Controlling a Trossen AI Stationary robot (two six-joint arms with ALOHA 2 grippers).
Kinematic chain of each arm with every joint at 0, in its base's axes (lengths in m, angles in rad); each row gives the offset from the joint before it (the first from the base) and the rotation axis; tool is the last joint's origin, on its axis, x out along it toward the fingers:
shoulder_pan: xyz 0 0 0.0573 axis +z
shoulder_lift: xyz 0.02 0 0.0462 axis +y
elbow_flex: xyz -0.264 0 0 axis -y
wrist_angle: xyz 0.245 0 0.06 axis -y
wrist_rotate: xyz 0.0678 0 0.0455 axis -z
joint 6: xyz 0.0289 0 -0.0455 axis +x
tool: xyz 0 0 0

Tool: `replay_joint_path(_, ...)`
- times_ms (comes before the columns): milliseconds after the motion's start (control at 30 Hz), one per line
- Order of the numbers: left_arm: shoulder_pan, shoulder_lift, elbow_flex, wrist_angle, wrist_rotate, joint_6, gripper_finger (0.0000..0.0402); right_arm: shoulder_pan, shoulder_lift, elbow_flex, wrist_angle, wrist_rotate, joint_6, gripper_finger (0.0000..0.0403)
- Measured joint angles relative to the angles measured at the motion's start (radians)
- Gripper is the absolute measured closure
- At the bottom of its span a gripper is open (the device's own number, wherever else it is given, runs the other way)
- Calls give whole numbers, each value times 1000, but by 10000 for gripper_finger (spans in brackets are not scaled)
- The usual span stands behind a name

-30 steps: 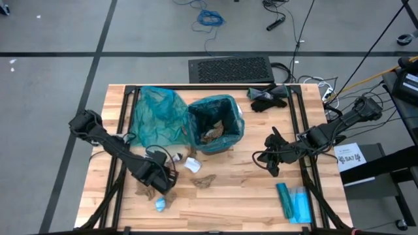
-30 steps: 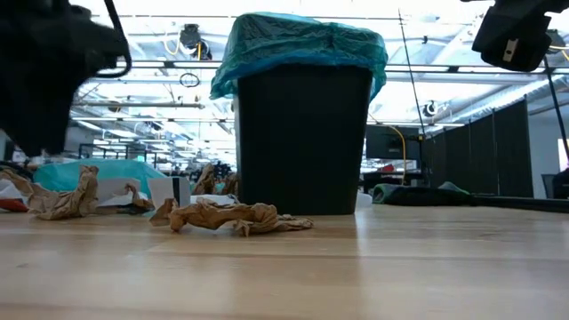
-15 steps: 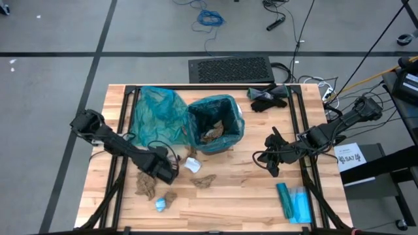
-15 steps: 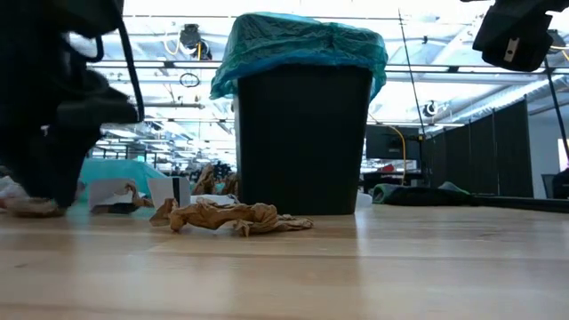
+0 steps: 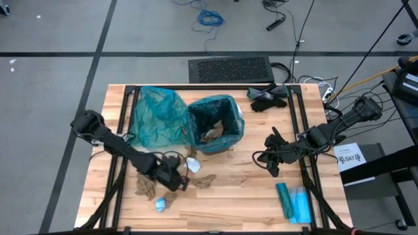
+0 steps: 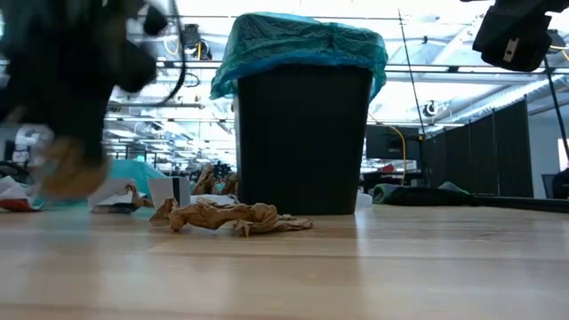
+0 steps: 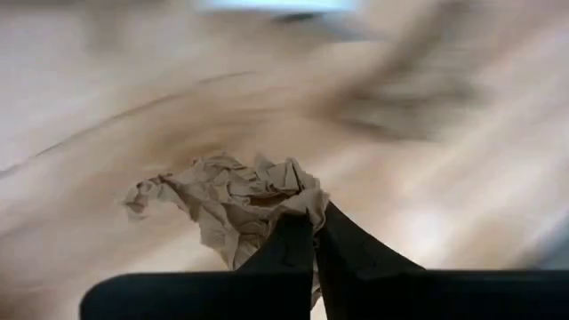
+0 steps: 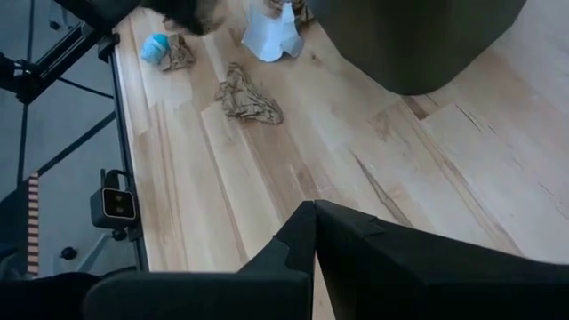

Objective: Place trash/remove bag and relplace
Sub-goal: Put the brown napkin into the trash bin

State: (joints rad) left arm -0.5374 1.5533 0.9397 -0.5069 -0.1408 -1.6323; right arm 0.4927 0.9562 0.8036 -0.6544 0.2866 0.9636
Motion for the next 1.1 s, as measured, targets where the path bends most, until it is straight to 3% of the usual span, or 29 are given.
replay_joint_path(367, 23, -58, 369, -110, -319, 371, 400, 0, 0, 0, 1, 0, -5, 403)
replay_joint_path(500, 92, -110, 443, -134, -363, 520, 401, 0, 0, 0, 7, 0, -4, 403)
replay_joint_path(667, 231, -139, 482, -131, -376, 712, 401, 0, 0, 0, 35, 0, -4, 403)
replay_joint_path(800, 344, -139, 484, -134, -369, 779, 398, 0, 0, 0, 49, 0, -4, 403)
replay_joint_path(1000, 463, -134, 485, -133, -201, 796, 358, 0, 0, 0, 52, 0, 2, 403)
replay_joint_path(1100, 492, -135, 485, -129, -173, 840, 331, 0, 0, 0, 53, 0, 2, 403)
